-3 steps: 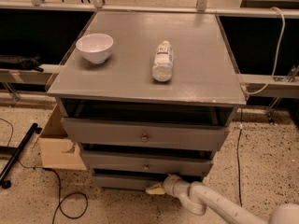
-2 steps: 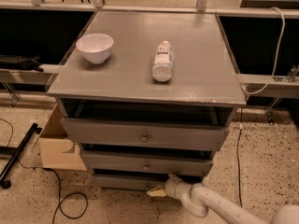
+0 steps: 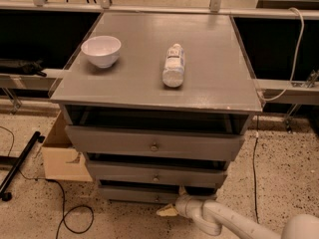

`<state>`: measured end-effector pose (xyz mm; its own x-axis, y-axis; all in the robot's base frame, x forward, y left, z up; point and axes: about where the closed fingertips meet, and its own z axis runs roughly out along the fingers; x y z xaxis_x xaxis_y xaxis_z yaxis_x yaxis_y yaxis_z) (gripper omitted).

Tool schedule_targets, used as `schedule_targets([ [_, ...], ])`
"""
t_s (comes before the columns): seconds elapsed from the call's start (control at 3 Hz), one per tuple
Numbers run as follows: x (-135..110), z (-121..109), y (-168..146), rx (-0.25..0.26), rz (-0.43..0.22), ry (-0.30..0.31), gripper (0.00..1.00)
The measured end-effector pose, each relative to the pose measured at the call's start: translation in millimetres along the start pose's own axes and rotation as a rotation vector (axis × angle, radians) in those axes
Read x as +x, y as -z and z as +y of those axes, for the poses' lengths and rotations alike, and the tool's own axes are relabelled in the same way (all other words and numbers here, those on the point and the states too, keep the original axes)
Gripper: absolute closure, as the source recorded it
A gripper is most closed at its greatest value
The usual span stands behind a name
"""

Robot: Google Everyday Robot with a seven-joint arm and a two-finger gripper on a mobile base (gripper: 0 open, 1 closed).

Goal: Open bottom drawer

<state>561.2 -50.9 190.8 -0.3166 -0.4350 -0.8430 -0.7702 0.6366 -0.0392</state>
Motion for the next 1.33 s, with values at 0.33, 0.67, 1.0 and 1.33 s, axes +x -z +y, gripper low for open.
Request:
schedule_targets([
  [0.33, 2, -3, -8, 0.013, 0.035, 0.078, 0.00],
  [0.67, 10, -2, -15, 0.023, 0.071, 0.162, 0.00],
  [1.0, 10, -3, -15, 0.024, 0.072, 0.162, 0.00],
  [1.33, 7, -39, -22, 0.076, 0.120, 0.176, 0.00],
])
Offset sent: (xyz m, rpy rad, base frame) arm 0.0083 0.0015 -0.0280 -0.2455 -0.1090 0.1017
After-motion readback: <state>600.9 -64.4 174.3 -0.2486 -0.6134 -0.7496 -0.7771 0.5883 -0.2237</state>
